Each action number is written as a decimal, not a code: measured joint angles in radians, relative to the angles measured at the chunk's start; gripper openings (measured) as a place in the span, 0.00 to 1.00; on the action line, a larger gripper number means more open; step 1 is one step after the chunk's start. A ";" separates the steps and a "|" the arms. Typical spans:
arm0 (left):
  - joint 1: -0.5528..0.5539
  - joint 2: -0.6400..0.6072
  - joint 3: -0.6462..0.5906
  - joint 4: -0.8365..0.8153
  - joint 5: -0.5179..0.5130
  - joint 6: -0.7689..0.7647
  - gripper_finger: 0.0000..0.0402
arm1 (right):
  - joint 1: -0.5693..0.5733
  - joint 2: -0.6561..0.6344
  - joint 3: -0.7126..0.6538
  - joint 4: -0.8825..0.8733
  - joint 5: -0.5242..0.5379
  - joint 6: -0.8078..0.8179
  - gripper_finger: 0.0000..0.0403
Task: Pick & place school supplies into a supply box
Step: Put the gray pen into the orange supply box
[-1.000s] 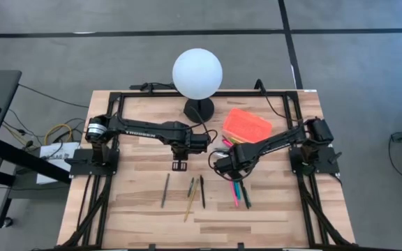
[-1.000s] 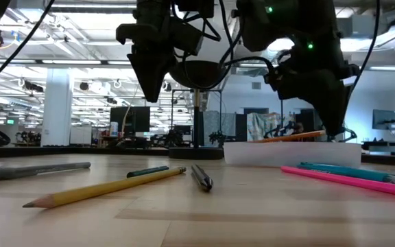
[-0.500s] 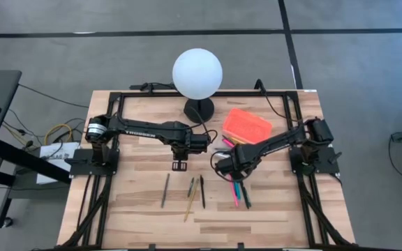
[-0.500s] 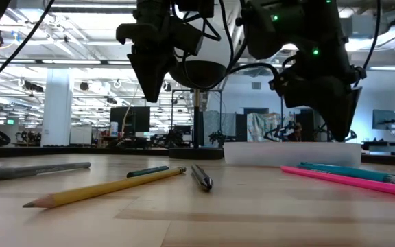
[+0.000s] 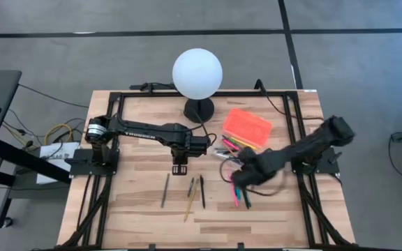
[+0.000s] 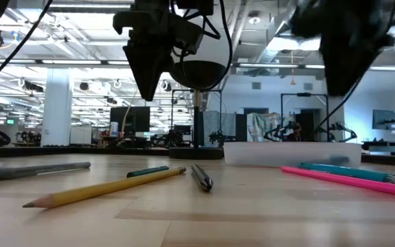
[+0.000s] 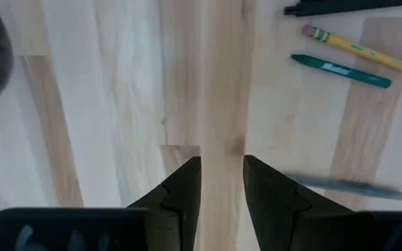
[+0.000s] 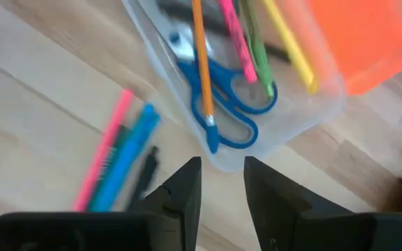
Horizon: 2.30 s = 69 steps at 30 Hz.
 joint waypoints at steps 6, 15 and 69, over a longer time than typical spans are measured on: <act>-0.046 0.000 0.000 -0.004 -0.019 -0.156 0.25 | 0.199 -0.157 -0.045 -0.072 0.190 0.188 0.25; -0.196 0.000 0.000 0.031 -0.210 -0.672 0.25 | 0.531 -0.289 -0.230 -0.068 0.208 0.408 0.25; -0.376 -0.046 -0.440 0.363 -0.157 -1.486 0.27 | 0.870 -0.296 -0.312 0.038 0.314 0.667 0.25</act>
